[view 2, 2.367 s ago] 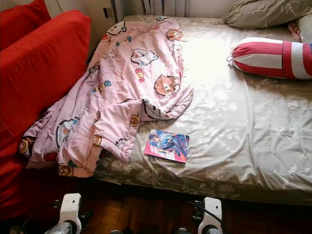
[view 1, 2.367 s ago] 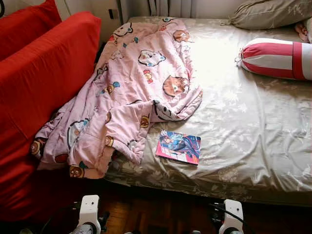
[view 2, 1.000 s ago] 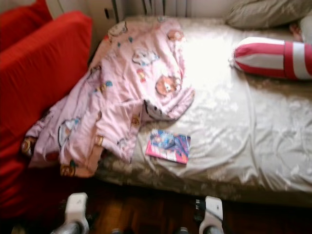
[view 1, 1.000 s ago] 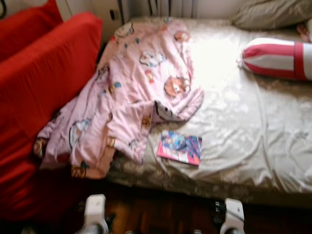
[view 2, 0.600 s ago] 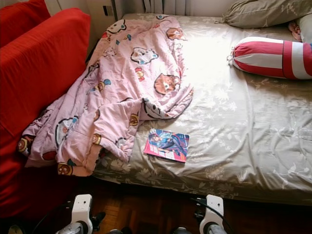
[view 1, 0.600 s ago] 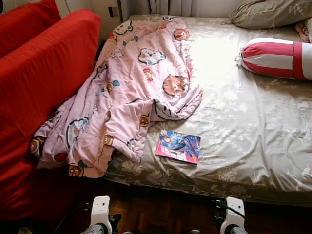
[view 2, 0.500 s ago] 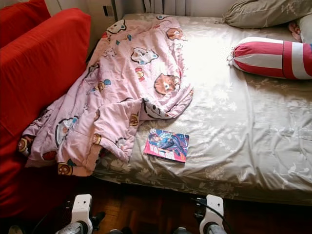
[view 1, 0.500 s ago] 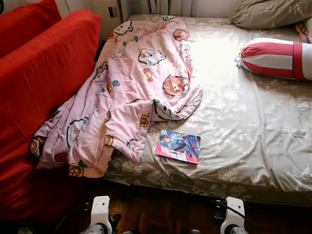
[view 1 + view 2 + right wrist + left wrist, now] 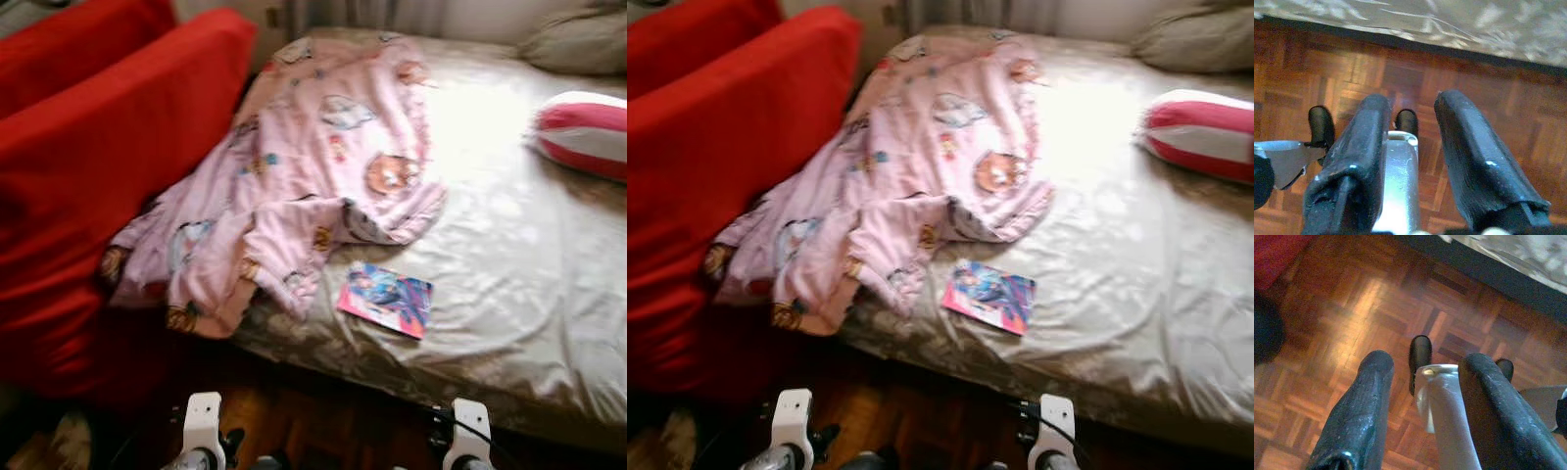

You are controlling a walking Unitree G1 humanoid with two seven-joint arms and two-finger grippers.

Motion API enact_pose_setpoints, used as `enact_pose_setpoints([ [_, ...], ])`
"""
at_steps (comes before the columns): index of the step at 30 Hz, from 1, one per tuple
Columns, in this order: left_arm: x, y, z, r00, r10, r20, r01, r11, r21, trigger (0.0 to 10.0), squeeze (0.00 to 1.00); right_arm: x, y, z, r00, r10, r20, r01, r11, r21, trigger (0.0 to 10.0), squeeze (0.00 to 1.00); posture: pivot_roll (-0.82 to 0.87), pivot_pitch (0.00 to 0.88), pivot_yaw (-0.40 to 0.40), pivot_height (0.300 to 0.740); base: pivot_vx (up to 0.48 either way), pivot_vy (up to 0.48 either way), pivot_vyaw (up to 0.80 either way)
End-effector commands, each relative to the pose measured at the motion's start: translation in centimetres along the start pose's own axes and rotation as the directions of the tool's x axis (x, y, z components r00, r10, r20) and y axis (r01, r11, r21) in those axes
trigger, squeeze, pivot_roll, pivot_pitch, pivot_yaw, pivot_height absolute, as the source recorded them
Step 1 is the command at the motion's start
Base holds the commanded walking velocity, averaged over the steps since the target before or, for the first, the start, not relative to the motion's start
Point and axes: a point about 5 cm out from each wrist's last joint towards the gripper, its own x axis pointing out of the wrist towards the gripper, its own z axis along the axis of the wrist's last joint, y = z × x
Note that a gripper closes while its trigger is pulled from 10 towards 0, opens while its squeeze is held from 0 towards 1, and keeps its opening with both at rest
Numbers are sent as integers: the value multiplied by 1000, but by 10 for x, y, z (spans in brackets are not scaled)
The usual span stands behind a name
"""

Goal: Clean up the room

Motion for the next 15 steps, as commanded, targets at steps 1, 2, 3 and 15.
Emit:
enact_pose_setpoints([
  [1, -2, 1, -12, 999, 7, -41, -8, 1000, -18, 10000, 0, -2, -1, -8, 1000, -2, -26, 2, 1000, -2, 10000, 0, -50, 157, 21, 740, 0, 0, 800],
  [2, -2, 1, -12, 999, 7, -41, -8, 1000, -19, 10000, 0, -2, -1, -8, 1000, -1, -26, 1, 1000, -2, 10000, 0, -50, 159, 21, 740, 0, 0, 481],
  [3, -2, 1, -12, 999, 7, -41, -8, 1000, -19, 10000, 0, -2, -1, -8, 1000, -1, -23, 1, 1000, 4, 10000, 0, -50, 162, 21, 740, 0, 0, 0],
  [15, -2, 1, -11, 999, 3, -39, -4, 999, -32, 10000, 0, -2, -3, -8, 1000, -8, -22, 9, 1000, 16, 10000, 0, -51, 183, 16, 740, 0, 0, 0],
])
